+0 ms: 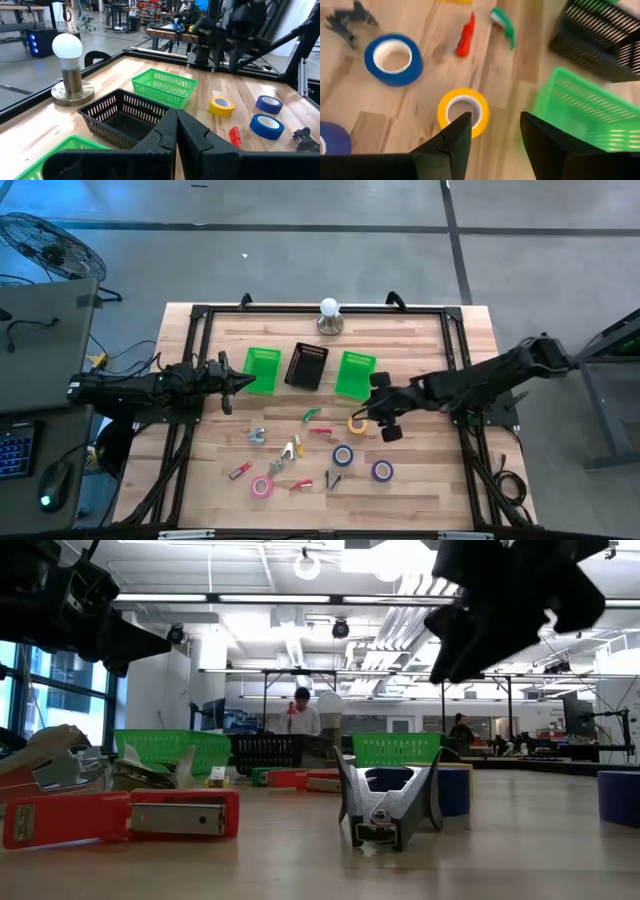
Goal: Pick and place Stapler, Stapler remover, tape
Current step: Put the yellow tape into the black bin
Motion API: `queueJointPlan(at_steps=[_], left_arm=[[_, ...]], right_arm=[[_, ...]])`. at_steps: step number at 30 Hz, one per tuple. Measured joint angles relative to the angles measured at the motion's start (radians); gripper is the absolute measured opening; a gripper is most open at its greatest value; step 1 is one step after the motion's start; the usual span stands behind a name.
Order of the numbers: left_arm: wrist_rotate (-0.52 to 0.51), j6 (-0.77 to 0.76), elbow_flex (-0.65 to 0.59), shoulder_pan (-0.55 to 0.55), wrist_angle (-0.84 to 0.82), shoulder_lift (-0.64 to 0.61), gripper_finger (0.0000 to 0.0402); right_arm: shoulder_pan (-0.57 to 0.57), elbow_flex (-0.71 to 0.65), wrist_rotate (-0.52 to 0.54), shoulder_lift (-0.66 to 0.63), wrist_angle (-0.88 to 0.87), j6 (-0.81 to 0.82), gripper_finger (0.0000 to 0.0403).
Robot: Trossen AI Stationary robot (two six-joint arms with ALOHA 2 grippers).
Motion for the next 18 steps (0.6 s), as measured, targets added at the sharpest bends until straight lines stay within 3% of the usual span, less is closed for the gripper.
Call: queueJointPlan(at_steps=[18], left_arm=[[0.0, 0.075, -0.001, 0.0, 0.001, 0.0, 0.0001]], right_arm=[[0.057, 0.004, -0.045, 0.313, 0.129, 0.112, 0.0161]])
